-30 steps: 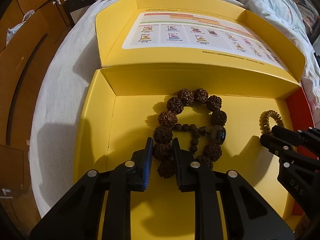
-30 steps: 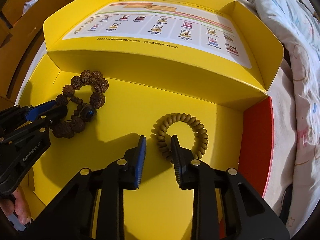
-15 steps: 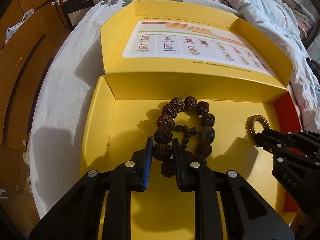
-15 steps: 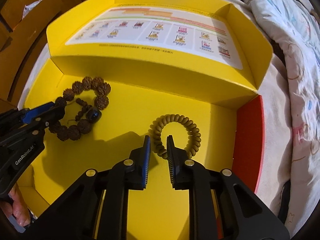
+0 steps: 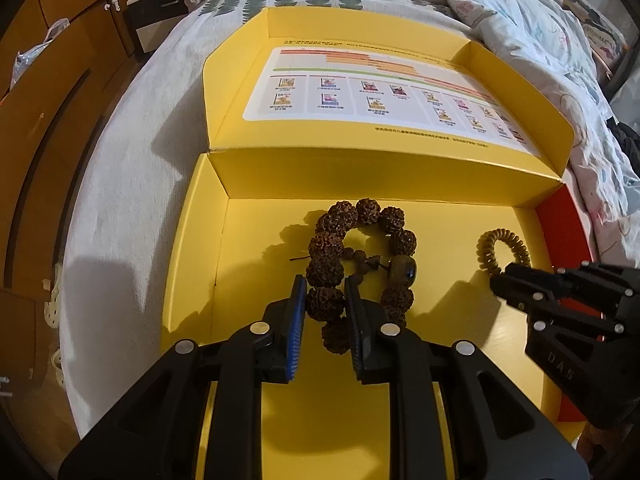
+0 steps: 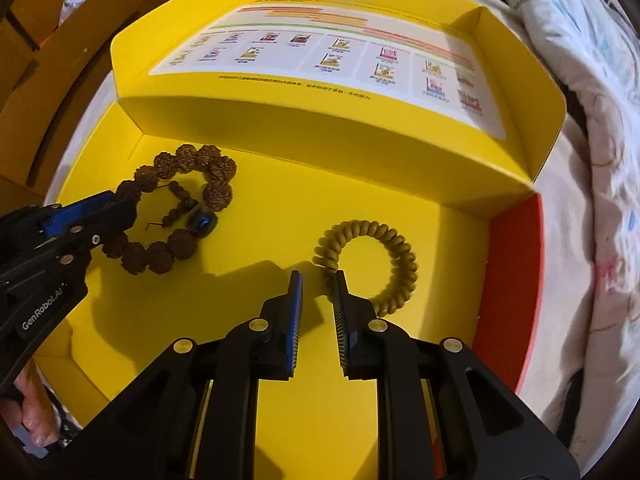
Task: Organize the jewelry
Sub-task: 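Grasp the brown coil hair tie with the right tool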
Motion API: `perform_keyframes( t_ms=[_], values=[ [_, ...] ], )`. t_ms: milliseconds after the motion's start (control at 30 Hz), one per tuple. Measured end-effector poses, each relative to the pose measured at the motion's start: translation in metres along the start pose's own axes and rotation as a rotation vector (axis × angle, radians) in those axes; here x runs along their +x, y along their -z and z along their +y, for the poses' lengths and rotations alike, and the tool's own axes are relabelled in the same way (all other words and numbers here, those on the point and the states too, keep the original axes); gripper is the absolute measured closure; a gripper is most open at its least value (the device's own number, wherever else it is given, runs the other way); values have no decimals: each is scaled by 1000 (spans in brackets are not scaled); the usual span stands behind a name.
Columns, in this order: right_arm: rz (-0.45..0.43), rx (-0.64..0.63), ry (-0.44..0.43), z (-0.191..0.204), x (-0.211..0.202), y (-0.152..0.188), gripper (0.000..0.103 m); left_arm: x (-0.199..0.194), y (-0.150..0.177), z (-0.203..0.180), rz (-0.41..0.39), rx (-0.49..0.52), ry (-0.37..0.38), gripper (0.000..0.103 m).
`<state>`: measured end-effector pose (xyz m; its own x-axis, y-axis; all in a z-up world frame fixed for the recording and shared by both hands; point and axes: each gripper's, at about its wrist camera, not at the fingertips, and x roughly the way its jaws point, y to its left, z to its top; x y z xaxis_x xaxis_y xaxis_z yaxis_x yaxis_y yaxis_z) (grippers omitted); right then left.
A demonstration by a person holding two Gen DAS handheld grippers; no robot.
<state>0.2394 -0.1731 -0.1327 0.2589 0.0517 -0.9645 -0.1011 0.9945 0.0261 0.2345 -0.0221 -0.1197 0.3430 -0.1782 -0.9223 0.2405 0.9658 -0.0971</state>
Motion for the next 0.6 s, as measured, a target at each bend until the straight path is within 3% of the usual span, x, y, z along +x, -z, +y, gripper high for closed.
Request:
perform_keyframes(
  t_ms=[167, 333, 600],
  values=[
    [32, -57, 54, 4, 9, -3, 82, 3, 1, 3, 15, -11, 15, 83],
    [70, -67, 27, 2, 14, -6, 81, 2, 3, 1, 19, 4, 25, 83],
    [170, -168, 143, 29, 21, -18, 92, 1, 4, 2, 28, 9, 34, 83]
  ],
)
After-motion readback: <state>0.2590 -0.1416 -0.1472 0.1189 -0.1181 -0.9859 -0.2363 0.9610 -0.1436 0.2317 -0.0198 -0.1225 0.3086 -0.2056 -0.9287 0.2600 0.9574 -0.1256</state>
